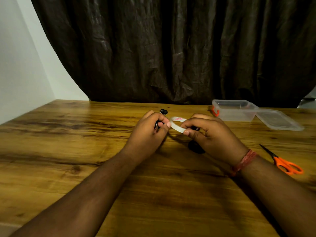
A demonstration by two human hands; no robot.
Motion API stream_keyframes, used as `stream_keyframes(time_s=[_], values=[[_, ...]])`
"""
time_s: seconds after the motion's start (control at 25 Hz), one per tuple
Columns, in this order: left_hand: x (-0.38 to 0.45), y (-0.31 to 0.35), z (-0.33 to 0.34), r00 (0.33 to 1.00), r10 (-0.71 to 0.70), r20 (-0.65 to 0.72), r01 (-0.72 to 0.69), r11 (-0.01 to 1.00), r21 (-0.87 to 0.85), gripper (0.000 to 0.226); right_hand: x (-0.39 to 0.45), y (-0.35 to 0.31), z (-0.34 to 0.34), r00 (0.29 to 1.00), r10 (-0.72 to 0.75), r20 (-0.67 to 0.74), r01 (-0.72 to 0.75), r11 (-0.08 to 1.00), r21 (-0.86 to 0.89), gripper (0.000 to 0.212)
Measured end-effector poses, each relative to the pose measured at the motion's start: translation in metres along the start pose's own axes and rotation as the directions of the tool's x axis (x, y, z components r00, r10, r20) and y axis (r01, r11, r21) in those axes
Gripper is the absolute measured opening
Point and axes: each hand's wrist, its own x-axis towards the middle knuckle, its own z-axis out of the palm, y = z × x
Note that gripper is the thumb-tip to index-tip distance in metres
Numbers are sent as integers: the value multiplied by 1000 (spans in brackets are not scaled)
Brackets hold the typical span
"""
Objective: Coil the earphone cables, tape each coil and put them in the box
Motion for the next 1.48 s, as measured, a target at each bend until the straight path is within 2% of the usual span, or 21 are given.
stream_keyframes(time_s=[0.16,0.36,0.52,0.68,0.8,0.96,1.04,1.16,1.24,1.36,1.48], values=[[-1,1,0,993,-118,27,121,984,-131,6,2,0,-2,998,55,0,-55,997,60,13],[5,-4,-1,960,-278,32,270,893,-361,23,2,7,-9,980,195,30,-195,930,311,9],[10,-7,0,911,-406,64,353,692,-630,25,5,16,-13,957,291,13,-249,793,556,12],[10,-4,-3,894,-430,128,374,557,-741,18,6,19,-11,928,373,12,-267,642,718,18],[10,1,-7,882,-442,164,373,441,-816,15,6,18,-11,908,418,38,-251,469,847,14],[11,4,-9,870,-461,174,370,378,-848,16,3,16,-9,893,432,125,-233,207,950,12],[12,3,-7,865,-477,157,359,369,-857,17,2,11,-2,903,400,158,-236,154,959,11],[15,-2,-4,838,-543,60,299,363,-882,16,0,4,10,923,316,218,-270,131,954,12],[17,-5,-4,816,-576,-40,265,435,-861,16,-1,-1,18,929,241,280,-314,118,942,14],[18,-8,-3,818,-549,-171,225,579,-783,17,-3,-10,26,935,128,331,-343,90,935,18],[19,-11,-2,809,-514,-287,180,681,-710,17,-3,-17,28,929,103,355,-366,124,922,20]])
